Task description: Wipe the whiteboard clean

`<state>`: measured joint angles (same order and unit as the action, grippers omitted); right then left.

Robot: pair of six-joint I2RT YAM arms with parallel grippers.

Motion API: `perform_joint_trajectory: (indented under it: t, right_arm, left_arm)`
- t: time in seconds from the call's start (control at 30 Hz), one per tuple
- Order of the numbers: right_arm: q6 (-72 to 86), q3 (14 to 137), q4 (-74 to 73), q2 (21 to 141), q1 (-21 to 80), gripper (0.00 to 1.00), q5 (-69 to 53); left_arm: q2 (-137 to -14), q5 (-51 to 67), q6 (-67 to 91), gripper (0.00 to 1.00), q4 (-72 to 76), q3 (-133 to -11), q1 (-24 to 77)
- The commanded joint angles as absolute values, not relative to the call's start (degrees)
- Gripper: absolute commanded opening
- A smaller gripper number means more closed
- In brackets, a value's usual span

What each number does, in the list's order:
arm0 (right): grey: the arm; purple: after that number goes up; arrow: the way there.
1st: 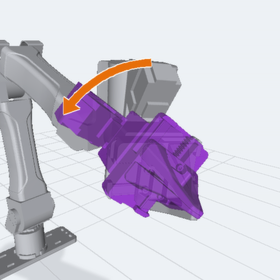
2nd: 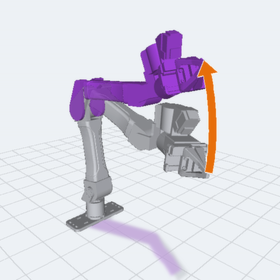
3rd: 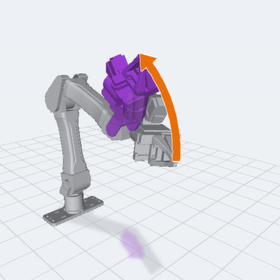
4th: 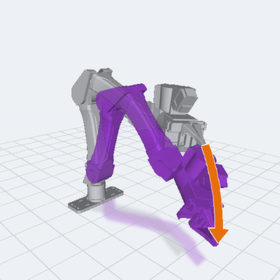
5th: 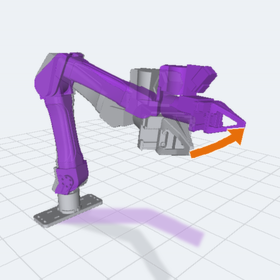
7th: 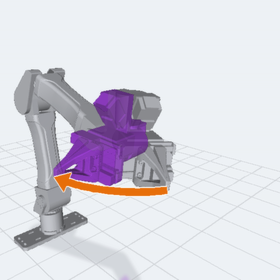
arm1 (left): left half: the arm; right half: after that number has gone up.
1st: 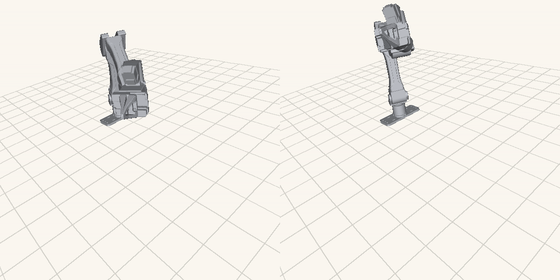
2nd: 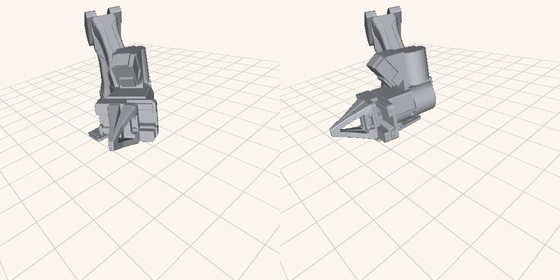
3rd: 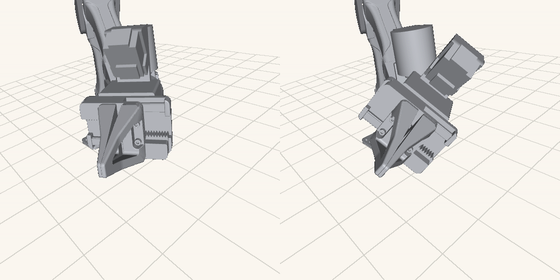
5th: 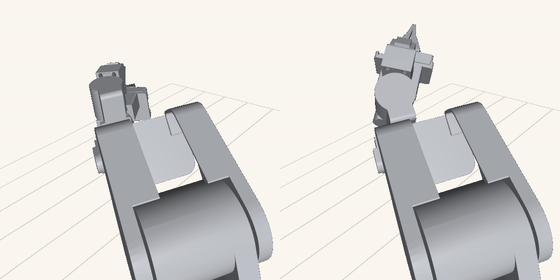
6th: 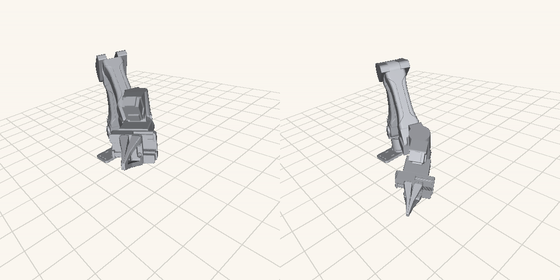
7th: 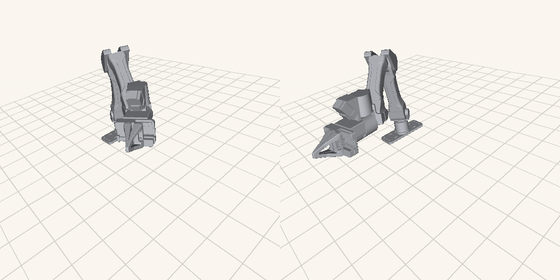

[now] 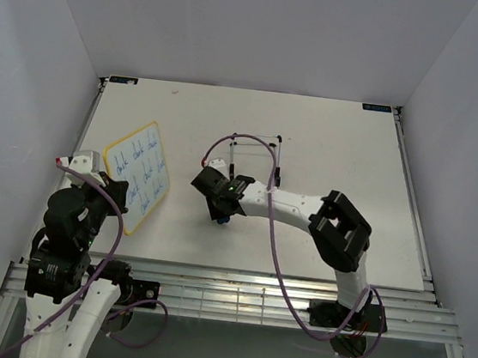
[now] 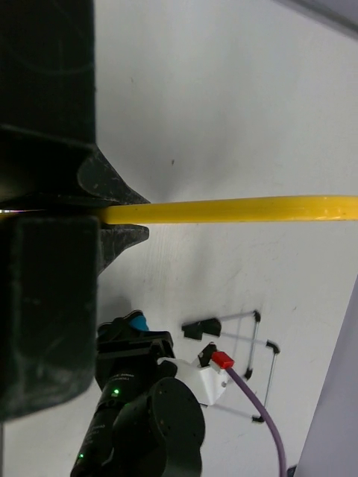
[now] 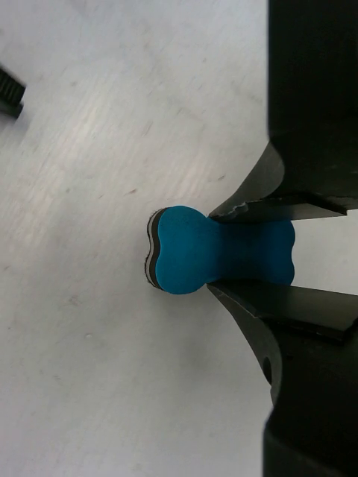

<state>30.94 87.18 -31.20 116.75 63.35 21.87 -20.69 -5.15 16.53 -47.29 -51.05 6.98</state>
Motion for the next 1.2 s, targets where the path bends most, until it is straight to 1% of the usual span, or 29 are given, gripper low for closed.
perform_joint_trajectory:
  t: [0.0, 0.03, 0.07, 0.13, 0.17, 0.23, 0.27, 0.33, 0.37, 0.4, 0.43, 0.47, 0.57, 0.63, 0.77, 0.83, 0.9, 1.03, 1.17]
  right_arm:
    - [29.37, 82.37, -30.42, 103.82, 63.19, 0.34, 25.83]
    - [29.09, 80.44, -30.50, 101.01, 63.19, 0.34, 26.62]
    - [28.74, 76.59, -30.50, 95.24, 63.19, 0.34, 27.15]
    - [26.99, 72.44, -30.06, 88.80, 63.19, 0.34, 28.21]
    - [26.37, 69.03, -30.06, 82.24, 63.19, 0.34, 28.21]
    - [22.69, 65.76, -27.88, 75.80, 63.19, 0.34, 26.20]
    - [20.94, 63.13, -26.90, 70.19, 63.19, 0.34, 22.89]
    - [16.71, 61.44, -24.80, 63.67, 63.19, 0.34, 19.09]
    - [16.09, 60.83, -24.61, 62.07, 63.19, 0.34, 17.85]
    - [16.00, 60.91, -24.70, 60.92, 63.28, 0.34, 16.71]
    - [15.56, 61.00, -24.70, 59.34, 63.28, 0.33, 16.26]
    - [15.30, 61.17, -24.52, 58.89, 63.28, 0.33, 15.82]
    - [13.72, 62.48, -24.52, 59.67, 63.37, 0.32, 14.33]
    - [13.10, 64.50, -25.22, 61.77, 63.81, 0.30, 14.68]
    - [11.08, 66.44, -22.77, 64.77, 64.86, 0.29, 13.81]
    - [9.94, 67.84, -21.01, 67.48, 65.74, 0.27, 13.62]
    - [9.14, 69.08, -20.48, 69.51, 65.92, 0.27, 14.50]
    - [7.39, 71.53, -16.88, 73.55, 65.92, 0.28, 12.31]
    - [5.45, 76.62, -18.54, 78.12, 66.44, 0.28, 10.81]
  left_arm:
    - [-22.23, 7.36, 16.26, 0.00, -38.06, -51.50, 7.56]
    - [-22.76, 12.60, 16.52, 0.00, -37.71, -51.59, 7.65]
    - [-23.29, 15.09, 16.70, 0.00, -37.53, -51.85, 7.65]
    - [-24.69, 19.66, 17.84, 0.00, -36.92, -52.64, 7.65]
    - [-25.13, 23.78, 18.45, 0.00, -36.74, -52.91, 7.56]
    - [-25.92, 27.58, 21.08, 0.00, -35.69, -52.91, 7.65]
    - [-26.19, 32.64, 22.22, 0.00, -34.03, -52.65, 7.65]
    - [-26.98, 39.17, 27.84, 0.00, -30.52, -49.67, 7.56]
    - [-27.07, 46.07, 30.47, 0.00, -24.23, -47.74, 7.65]
    - [-27.16, 48.67, 36.76, 0.00, -20.60, -45.46, 7.56]
    - [-27.42, 50.43, 40.13, 0.00, -16.65, -40.31, 7.56]
    - [-27.60, 51.67, 43.12, 0.00, -9.39, -37.73, 7.56]
    - [-30.13, 53.61, 49.74, 0.00, -1.09, -31.21, 7.65]
    - [-31.63, 53.26, 50.10, 0.00, -0.44, -29.89, 7.73]
    - [-34.97, 53.78, 52.98, 0.00, 7.79, -25.77, 8.00]
    - [-36.73, 54.32, 52.65, 0.00, 7.91, -25.40, 8.61]
    - [-37.88, 53.97, 51.60, 0.00, 7.91, -24.70, 9.05]
    - [-38.23, 55.01, 51.15, 0.00, 7.91, -23.82, 9.84]
    - [-38.67, 56.86, 50.45, 0.00, 7.82, -23.56, 10.55]
